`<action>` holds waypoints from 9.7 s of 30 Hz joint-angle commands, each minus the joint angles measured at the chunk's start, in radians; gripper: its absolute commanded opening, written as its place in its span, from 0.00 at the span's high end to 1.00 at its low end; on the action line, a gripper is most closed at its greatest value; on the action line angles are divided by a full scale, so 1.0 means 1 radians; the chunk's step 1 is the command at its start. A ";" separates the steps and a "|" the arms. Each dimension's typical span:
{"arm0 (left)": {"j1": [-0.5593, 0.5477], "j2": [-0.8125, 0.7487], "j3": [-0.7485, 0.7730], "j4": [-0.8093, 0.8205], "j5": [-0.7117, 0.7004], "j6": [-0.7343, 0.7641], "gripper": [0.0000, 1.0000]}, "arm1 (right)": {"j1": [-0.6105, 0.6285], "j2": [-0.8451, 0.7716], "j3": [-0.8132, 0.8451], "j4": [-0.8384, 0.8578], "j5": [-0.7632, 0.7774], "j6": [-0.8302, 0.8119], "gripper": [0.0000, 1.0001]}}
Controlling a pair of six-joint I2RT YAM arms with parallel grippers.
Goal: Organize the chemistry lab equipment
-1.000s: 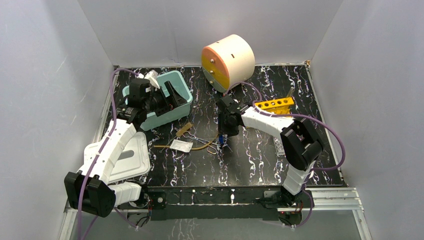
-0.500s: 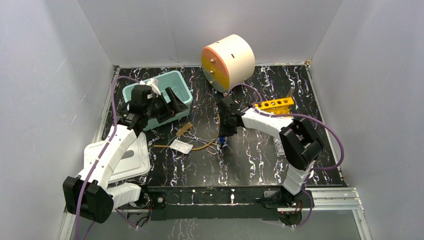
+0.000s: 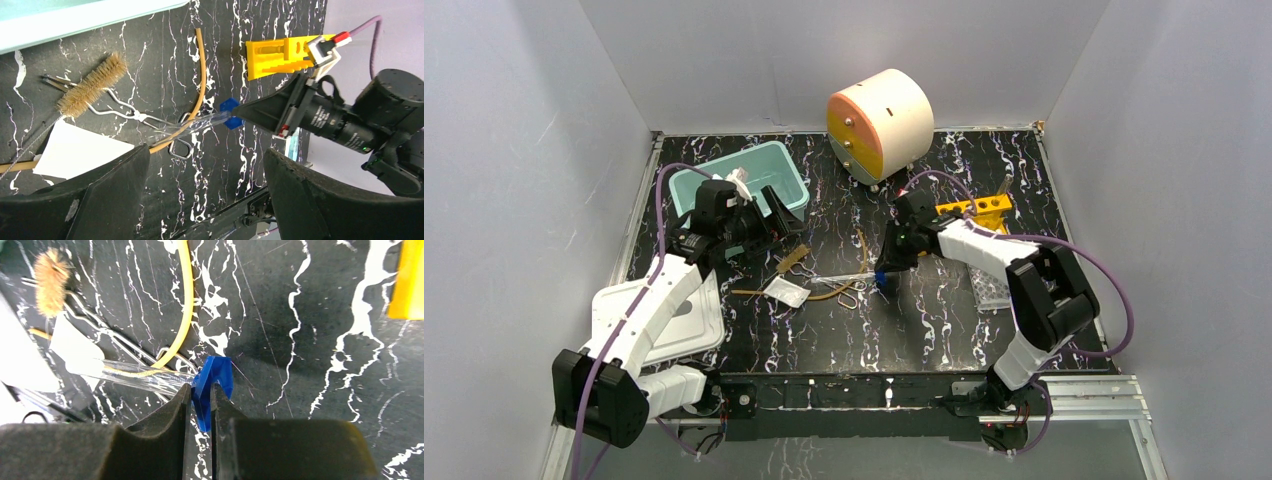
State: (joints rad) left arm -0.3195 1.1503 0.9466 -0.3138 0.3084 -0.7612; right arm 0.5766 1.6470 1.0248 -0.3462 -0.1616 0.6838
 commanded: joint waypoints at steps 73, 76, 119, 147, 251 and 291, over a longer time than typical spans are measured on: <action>-0.296 0.203 -0.113 0.796 -0.329 -0.227 0.85 | -0.133 -0.162 -0.006 0.291 -0.358 0.647 0.93; -0.296 0.202 -0.092 0.757 -0.347 -0.189 1.00 | -0.134 -0.161 0.007 0.310 -0.359 0.611 0.79; 0.052 0.508 0.520 -0.357 -0.544 1.163 1.00 | -0.209 -0.122 0.294 0.033 -0.259 0.190 0.34; 0.097 0.769 0.670 -0.519 -0.251 1.512 0.96 | -0.208 0.010 0.410 0.056 -0.300 0.170 0.35; -0.196 0.109 0.043 -0.221 -0.426 0.902 0.70 | 0.050 -0.195 0.041 -0.006 0.258 0.036 0.31; -0.225 0.423 -0.047 -0.035 -0.561 0.921 0.80 | 0.007 -0.239 -0.008 0.006 0.268 0.078 0.30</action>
State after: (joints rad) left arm -0.5407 1.5665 0.8661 -0.3515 -0.2539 0.1596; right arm 0.5941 1.4612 1.0241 -0.3668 0.1028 0.7559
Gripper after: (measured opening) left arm 0.207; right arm 0.697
